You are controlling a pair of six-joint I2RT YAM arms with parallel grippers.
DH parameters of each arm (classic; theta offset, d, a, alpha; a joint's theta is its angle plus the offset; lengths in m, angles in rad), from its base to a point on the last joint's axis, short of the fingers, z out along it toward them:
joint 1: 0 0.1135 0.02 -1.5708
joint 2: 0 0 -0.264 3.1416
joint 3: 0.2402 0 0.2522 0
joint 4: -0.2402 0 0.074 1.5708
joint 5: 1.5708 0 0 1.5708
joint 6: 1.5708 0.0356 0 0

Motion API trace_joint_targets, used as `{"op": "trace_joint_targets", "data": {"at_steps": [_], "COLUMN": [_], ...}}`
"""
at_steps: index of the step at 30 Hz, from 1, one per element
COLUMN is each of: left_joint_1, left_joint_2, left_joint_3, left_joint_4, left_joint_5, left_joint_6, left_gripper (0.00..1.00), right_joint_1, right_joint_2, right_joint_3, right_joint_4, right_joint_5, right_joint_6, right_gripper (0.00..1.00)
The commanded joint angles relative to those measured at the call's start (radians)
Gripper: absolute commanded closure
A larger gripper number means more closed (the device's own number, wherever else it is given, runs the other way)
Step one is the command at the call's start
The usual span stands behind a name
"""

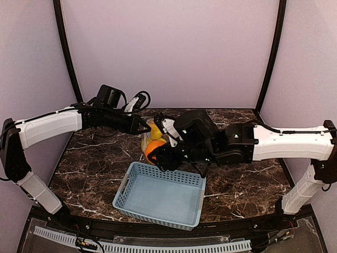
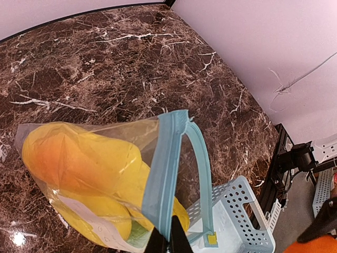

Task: Place the food in the zip-top bag and seal the zipper
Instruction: Place the fake fruit in the zipper food storage bag.

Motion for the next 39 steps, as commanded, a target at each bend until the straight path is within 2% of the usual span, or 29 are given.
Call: {"op": "trace_joint_targets", "data": {"at_steps": [1,9,19,29,39], "left_joint_1": [0.008,0.008,0.009,0.008,0.012], "left_joint_2": [-0.017,-0.005,0.01,0.025,0.029], "left_joint_3": [-0.011,0.002,0.007,0.008,0.008], "left_joint_4": [0.011,0.002,-0.001,-0.004,-0.005], "left_joint_5": [0.022,0.052,0.077,0.078,0.087], "left_joint_6": [0.001,0.009,0.005,-0.007,-0.016], "left_gripper": [0.99,0.99,0.99,0.99,0.99], "right_joint_1": [-0.073,-0.208,-0.267,-0.277,-0.312], "right_joint_2": [0.023,0.119,0.289,0.35,0.352], "right_joint_3": [-0.033,0.008,0.121,0.135,0.123], "right_joint_4": [0.071,0.191,0.215,0.218,0.235], "right_joint_5": [0.05,0.005,-0.009,-0.005,-0.032], "right_joint_6": [-0.021,-0.03,-0.025,-0.01,0.042], "right_gripper": [0.4,0.4,0.4,0.22,0.2]}}
